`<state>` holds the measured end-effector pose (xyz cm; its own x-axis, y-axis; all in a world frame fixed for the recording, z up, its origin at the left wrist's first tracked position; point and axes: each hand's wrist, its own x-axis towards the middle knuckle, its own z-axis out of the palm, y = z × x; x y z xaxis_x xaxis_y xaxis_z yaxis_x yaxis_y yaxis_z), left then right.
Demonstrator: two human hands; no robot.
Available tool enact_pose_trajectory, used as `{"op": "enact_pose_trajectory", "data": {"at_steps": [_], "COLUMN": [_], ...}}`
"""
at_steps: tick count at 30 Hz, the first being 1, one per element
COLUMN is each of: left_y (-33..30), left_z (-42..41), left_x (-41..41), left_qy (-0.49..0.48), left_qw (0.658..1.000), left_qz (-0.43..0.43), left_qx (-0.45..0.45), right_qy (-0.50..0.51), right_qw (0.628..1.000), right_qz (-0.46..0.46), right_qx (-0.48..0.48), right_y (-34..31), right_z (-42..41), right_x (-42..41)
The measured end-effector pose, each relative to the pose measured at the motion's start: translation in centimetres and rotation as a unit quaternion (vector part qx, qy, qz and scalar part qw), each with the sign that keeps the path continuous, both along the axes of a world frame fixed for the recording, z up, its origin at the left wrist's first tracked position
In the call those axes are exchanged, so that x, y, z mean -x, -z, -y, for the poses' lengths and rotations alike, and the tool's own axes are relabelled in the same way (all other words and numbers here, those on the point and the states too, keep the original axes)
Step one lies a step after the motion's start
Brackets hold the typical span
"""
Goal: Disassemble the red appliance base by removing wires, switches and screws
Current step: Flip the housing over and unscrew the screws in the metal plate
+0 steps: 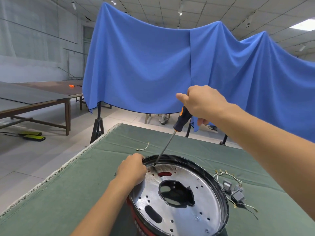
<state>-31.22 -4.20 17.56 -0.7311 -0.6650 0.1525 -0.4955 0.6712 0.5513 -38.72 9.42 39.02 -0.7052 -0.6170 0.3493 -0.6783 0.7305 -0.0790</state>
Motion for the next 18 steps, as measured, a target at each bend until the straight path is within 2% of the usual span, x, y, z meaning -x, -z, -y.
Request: {"op": "enact_pose_trajectory", "data": {"at_steps": [2,5,6,9,13,16,18], "left_y": [-0.1,-0.1,0.0,0.1,0.1,0.1,0.1], "left_z": [0.0,0.0,0.0,0.1,0.1,0.0,0.1], "left_x": [0.0,0.0,0.0,0.1,0.1,0.1,0.1], "left_qy": [0.002,0.003,0.003,0.002,0.005,0.0,0.0], "left_qw": [1.0,1.0,1.0,1.0,1.0,1.0,1.0], "left_qz": [0.0,0.001,0.001,-0.005,-0.006,-0.004,-0.002], "left_qx": [-0.001,-0.004,-0.004,-0.008,-0.008,0.0,-0.003], "right_qy": [-0.039,-0.109,-0.119,-0.067,0.016,-0.025,-0.066], "right_qw": [0.998,0.953,0.945,0.968,0.995,0.986,0.976], "right_qz": [0.055,0.281,0.302,0.242,0.091,0.155,0.205], "right_qx": [-0.015,0.028,0.027,0.002,-0.034,-0.053,-0.024], "right_y": [-0.5,-2.3,-2.6,-1.8,-0.8,-1.7,-2.1], "right_z": [-0.1,-1.5,-1.8,-1.6,-1.0,-1.1,-1.3], "right_x": [0.3,0.6,0.6,0.5,0.6,0.9,0.7]}}
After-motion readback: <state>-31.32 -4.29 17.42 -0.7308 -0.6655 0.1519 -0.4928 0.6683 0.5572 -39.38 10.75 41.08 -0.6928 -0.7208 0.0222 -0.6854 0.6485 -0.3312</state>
